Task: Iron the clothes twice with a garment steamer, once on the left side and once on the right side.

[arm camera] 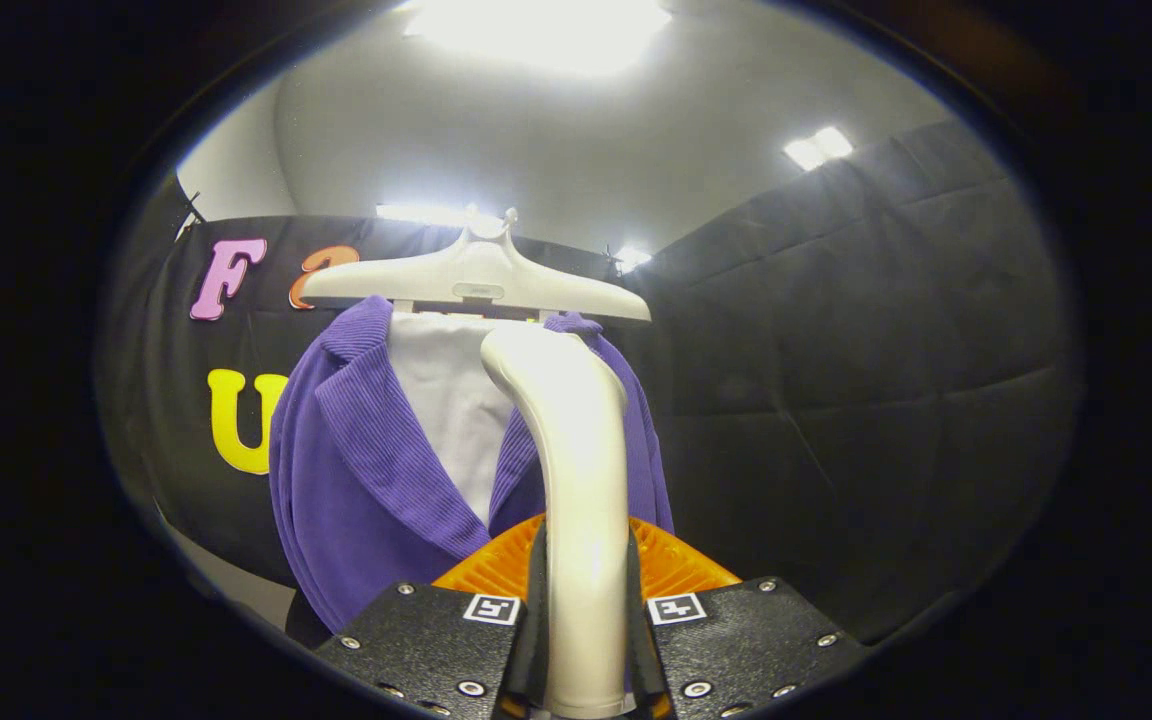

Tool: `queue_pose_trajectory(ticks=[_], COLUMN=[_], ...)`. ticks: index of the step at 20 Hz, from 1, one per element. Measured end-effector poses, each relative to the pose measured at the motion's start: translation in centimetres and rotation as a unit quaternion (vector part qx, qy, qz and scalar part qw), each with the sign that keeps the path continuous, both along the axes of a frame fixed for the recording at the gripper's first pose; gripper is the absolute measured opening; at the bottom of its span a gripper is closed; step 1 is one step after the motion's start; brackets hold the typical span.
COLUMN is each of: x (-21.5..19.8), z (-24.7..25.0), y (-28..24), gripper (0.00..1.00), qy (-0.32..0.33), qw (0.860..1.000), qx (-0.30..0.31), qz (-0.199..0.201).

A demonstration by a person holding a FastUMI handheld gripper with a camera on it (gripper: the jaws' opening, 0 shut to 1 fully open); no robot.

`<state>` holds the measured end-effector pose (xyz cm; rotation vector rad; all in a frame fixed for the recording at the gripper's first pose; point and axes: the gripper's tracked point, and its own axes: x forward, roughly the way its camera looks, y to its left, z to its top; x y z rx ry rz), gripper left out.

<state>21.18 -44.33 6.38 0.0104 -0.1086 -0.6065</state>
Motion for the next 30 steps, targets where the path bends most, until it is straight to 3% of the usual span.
queue_pose_trajectory(ticks=[8, 25, 30], x=[2.4, -2.8, -2.8], z=[-5.4, -22.1, -24.0], y=[-1.5, -2.6, -2.0], gripper=[0.32, 0.32, 0.32], qy=[0.052, 0.194, 0.214], qw=[0.998, 0.980, 0.976], qx=[-0.019, 0.042, 0.043], qz=[0.002, -0.005, 0.000])
